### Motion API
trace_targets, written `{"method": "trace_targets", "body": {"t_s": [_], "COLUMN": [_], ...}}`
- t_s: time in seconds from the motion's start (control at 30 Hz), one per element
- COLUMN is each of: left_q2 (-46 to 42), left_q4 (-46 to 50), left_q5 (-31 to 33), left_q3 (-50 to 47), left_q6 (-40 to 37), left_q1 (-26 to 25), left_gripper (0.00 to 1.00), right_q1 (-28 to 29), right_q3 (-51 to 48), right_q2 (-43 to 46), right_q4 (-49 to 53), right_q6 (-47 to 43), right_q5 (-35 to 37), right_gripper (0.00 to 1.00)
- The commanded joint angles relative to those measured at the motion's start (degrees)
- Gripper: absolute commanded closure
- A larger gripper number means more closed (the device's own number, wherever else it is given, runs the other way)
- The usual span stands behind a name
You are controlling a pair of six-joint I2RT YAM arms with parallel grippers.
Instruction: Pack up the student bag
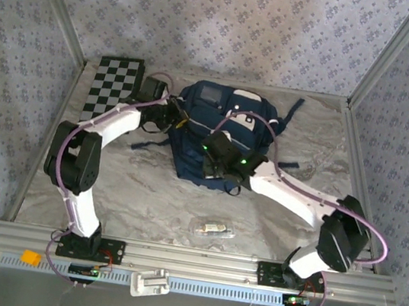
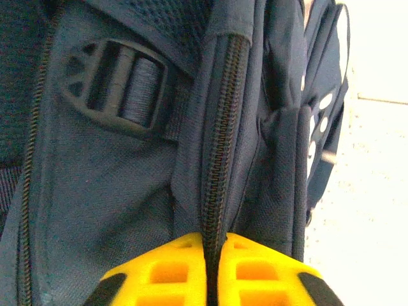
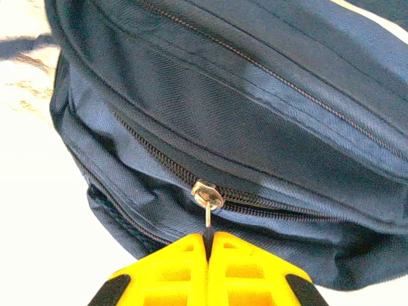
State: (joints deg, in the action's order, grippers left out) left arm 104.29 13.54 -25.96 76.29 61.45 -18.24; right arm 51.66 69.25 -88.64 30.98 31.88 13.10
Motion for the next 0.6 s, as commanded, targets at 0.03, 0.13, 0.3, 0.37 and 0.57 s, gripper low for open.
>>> {"method": "trace_targets", "body": {"t_s": [0.03, 0.13, 0.3, 0.37, 0.57], "left_q2": [-3.2, -8.8, -17.8, -20.1, -20.3], "left_q4": [-4.3, -4.9, -6.5, -6.5, -12.6], "left_q5": [-4.8, -5.0, -2.9, -0.1, 6.1], "left_q3": [-2.0, -7.3, -17.7, -20.3, -25.2], "left_q6": [-2.7, -1.8, 5.3, 8.5, 19.9], "left_q1": [2.6, 2.5, -0.7, -3.5, -11.7], "left_gripper": [0.73, 0.62, 0.58, 0.57, 0.58], "right_q1": [0.6, 0.6, 0.6, 0.7, 1.2], "right_q3": [3.0, 1.6, -0.2, -0.4, -0.4], "right_q2": [-2.3, -1.7, -1.3, -1.4, -1.8], "right_q4": [0.8, -1.1, -2.5, -3.0, -3.9], "right_q6": [1.5, 1.6, 3.2, 3.6, 3.7], "right_q5": [-0.3, -0.2, -0.8, -0.6, -0.5], "right_gripper": [1.0, 1.0, 1.0, 1.0, 1.0]}}
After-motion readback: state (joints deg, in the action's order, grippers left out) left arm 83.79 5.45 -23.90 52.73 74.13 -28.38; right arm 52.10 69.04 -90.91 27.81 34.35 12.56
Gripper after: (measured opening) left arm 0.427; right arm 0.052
